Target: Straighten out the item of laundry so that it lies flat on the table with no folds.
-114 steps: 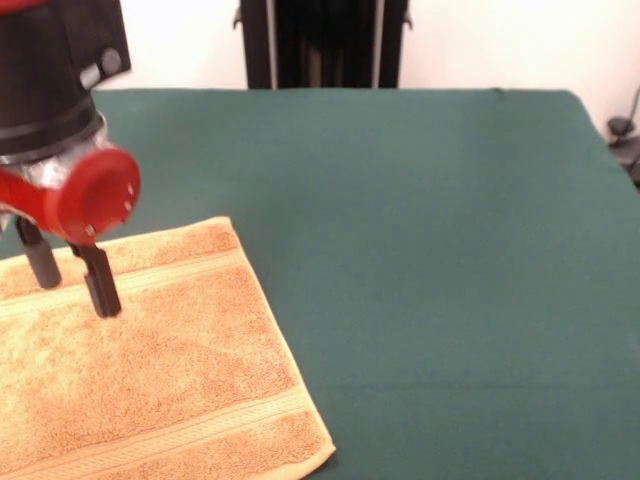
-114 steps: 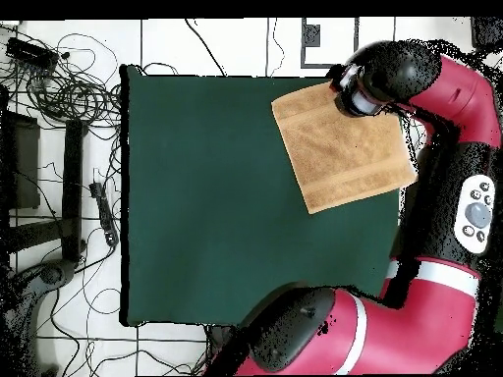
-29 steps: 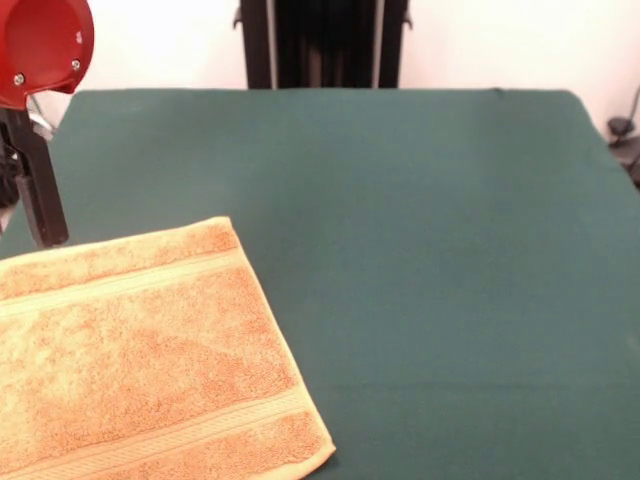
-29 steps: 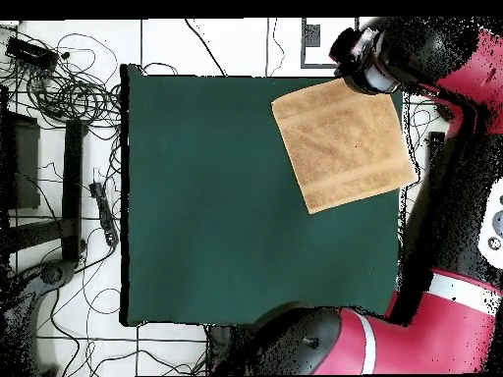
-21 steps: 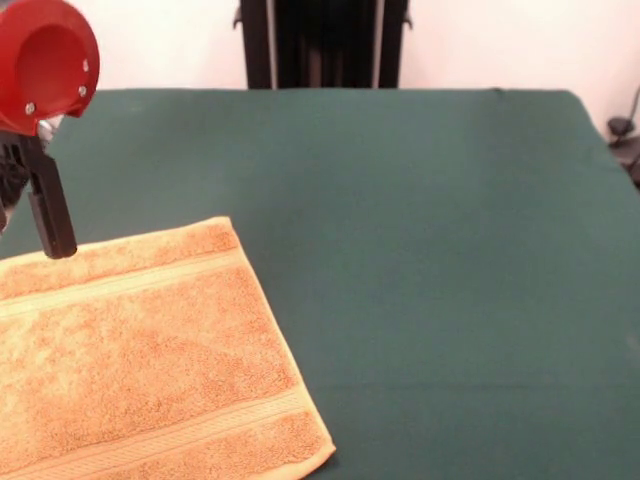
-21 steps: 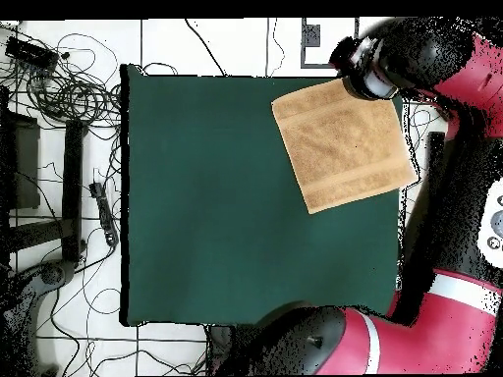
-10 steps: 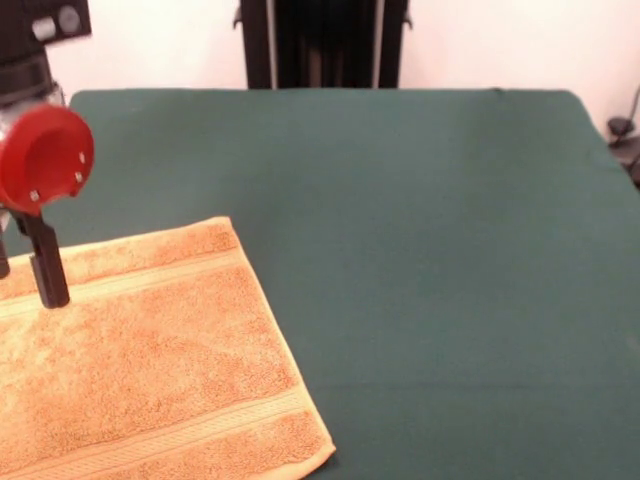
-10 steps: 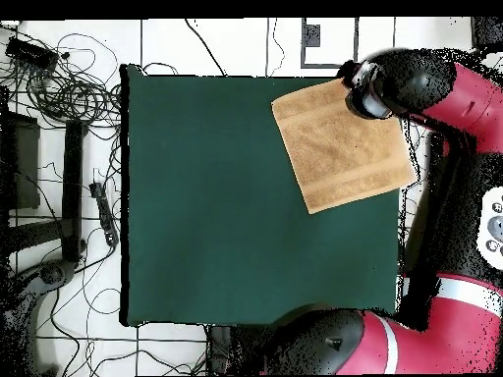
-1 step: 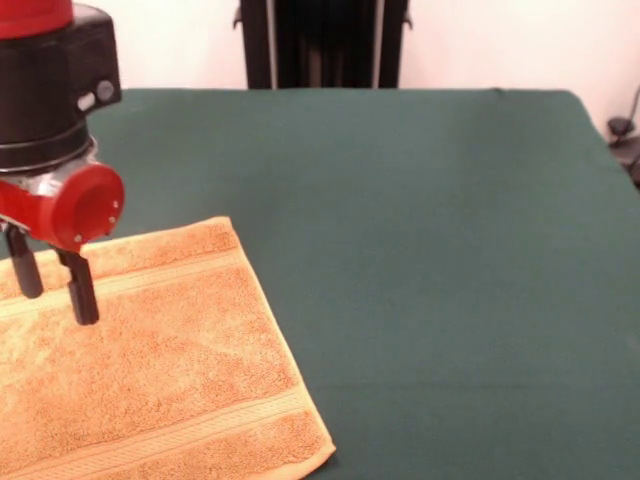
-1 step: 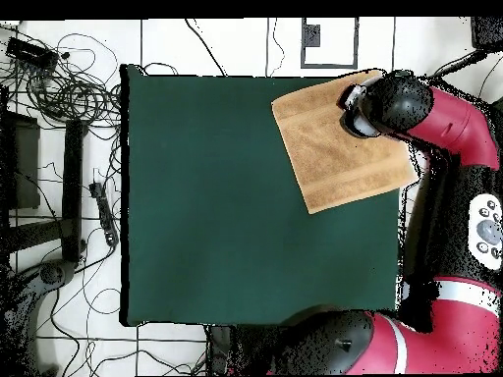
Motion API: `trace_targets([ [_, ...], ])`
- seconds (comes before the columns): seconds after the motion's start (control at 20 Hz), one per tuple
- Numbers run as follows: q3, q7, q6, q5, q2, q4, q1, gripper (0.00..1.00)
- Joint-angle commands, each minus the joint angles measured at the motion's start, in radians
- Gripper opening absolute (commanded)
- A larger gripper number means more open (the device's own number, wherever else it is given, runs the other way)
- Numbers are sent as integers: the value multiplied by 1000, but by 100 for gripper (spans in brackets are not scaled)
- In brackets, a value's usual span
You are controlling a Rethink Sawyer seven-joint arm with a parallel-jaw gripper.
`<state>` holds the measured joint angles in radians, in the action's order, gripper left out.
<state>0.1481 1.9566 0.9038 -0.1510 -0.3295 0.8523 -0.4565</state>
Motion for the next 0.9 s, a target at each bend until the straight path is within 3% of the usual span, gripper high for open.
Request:
trace_targets([
  [0.05, 86, -160, -71, -48, -16, 258, 31, 100],
  [0.5, 86, -81, -206, -89, -35, 372, 43, 100],
  [0.9, 87, -54, -253, -110, -20, 396, 52, 100],
])
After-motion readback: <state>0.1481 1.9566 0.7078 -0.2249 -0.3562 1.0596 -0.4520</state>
